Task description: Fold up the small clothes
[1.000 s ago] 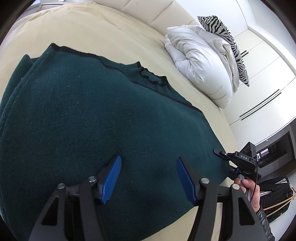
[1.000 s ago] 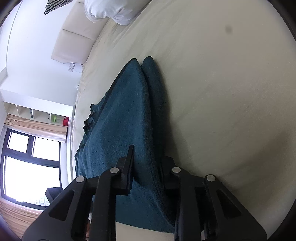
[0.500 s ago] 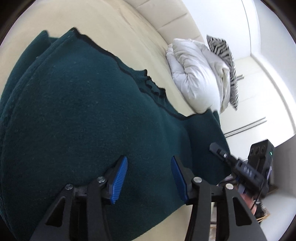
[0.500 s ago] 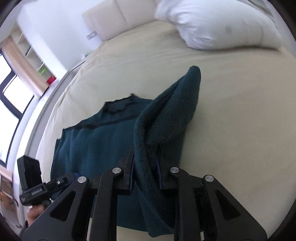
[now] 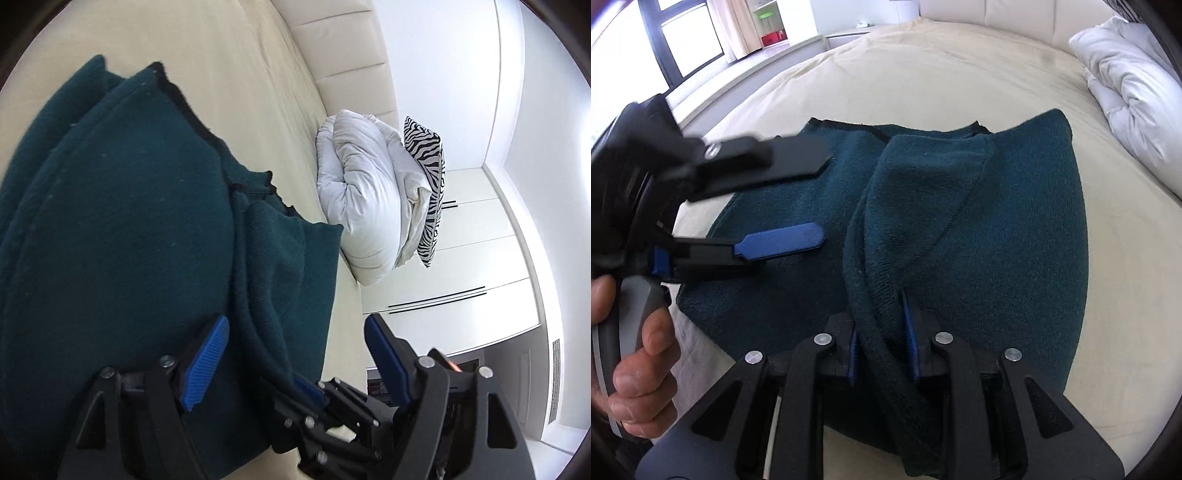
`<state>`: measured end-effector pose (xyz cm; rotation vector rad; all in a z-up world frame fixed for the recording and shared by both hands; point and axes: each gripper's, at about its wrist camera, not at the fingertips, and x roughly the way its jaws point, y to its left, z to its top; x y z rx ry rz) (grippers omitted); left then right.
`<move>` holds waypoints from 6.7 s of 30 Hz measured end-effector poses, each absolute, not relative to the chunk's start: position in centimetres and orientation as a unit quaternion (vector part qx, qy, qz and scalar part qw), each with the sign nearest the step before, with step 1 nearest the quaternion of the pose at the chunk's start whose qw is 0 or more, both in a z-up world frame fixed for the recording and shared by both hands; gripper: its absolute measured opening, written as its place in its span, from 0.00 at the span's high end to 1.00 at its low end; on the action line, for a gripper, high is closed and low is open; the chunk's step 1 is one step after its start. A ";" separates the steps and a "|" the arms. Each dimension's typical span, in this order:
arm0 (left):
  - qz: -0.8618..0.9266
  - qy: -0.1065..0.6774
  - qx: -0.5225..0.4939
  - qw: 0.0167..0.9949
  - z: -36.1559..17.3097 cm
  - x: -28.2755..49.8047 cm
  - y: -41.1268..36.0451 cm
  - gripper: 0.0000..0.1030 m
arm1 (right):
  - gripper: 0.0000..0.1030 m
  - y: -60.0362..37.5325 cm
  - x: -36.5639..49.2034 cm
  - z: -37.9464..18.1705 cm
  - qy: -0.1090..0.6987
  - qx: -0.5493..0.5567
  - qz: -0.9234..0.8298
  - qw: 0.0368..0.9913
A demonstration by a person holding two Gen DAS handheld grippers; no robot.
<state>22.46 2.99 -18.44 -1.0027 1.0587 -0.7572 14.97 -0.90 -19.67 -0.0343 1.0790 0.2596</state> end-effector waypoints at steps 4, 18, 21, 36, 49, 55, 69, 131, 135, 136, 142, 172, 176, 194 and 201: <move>-0.346 0.503 -0.419 0.672 -17.9 23.3 0.6 0.23 | 0.61 -1.8 12.9 -18.3 0.500 -0.005 0.151 0.852; -0.318 0.554 -0.361 0.680 -19.1 24.0 -3.7 0.73 | 0.57 -16.2 4.5 -13.4 0.418 0.160 0.154 0.881; -0.312 0.555 -0.356 0.684 -19.5 24.0 -3.9 0.83 | 0.57 -18.9 5.6 -14.1 0.400 0.191 0.075 0.893; -0.349 0.511 -0.375 0.690 -17.3 23.0 -1.6 0.90 | 0.55 -19.1 7.6 -18.4 0.434 0.204 0.026 0.877; -0.330 0.487 -0.390 0.708 -14.7 23.2 9.3 0.90 | 0.55 -11.8 8.5 -16.4 0.439 0.129 0.092 0.885; -0.298 0.487 -0.399 0.717 -15.6 23.4 14.6 0.90 | 0.55 -6.6 9.0 -16.4 0.455 0.080 0.121 0.879; -0.264 0.491 -0.428 0.711 -19.9 23.1 17.0 0.90 | 0.54 -4.0 6.9 -16.3 0.463 0.047 0.112 0.878; -0.404 0.321 -0.215 0.829 -13.0 4.6 16.8 0.19 | 0.47 -4.8 4.8 -13.8 0.415 0.379 0.082 0.823; -0.416 0.315 -0.228 0.822 -13.9 4.6 17.1 0.19 | 0.47 -3.4 5.8 -14.5 0.427 0.371 0.080 0.821; -0.418 0.314 -0.231 0.820 -13.9 4.5 17.2 0.19 | 0.46 -3.2 5.7 -14.7 0.431 0.369 0.078 0.820; -0.456 0.273 -0.271 0.803 -13.2 3.7 17.5 0.15 | 0.47 -2.5 5.1 -15.9 0.416 0.401 0.079 0.812; -0.600 0.204 -0.302 0.712 -10.3 3.1 16.9 0.05 | 0.43 -2.8 6.9 -9.6 0.285 0.447 0.025 0.848; -0.595 0.207 -0.300 0.716 -10.6 3.7 16.6 0.05 | 0.43 -4.9 5.5 -9.0 0.268 0.452 -0.004 0.851; -0.584 0.216 -0.299 0.723 -10.6 4.1 17.3 0.05 | 0.43 -7.8 2.8 -9.5 0.255 0.467 -0.035 0.846; -0.568 0.224 -0.306 0.731 -10.9 4.5 17.1 0.04 | 0.43 -9.0 1.2 -9.9 0.255 0.469 -0.041 0.845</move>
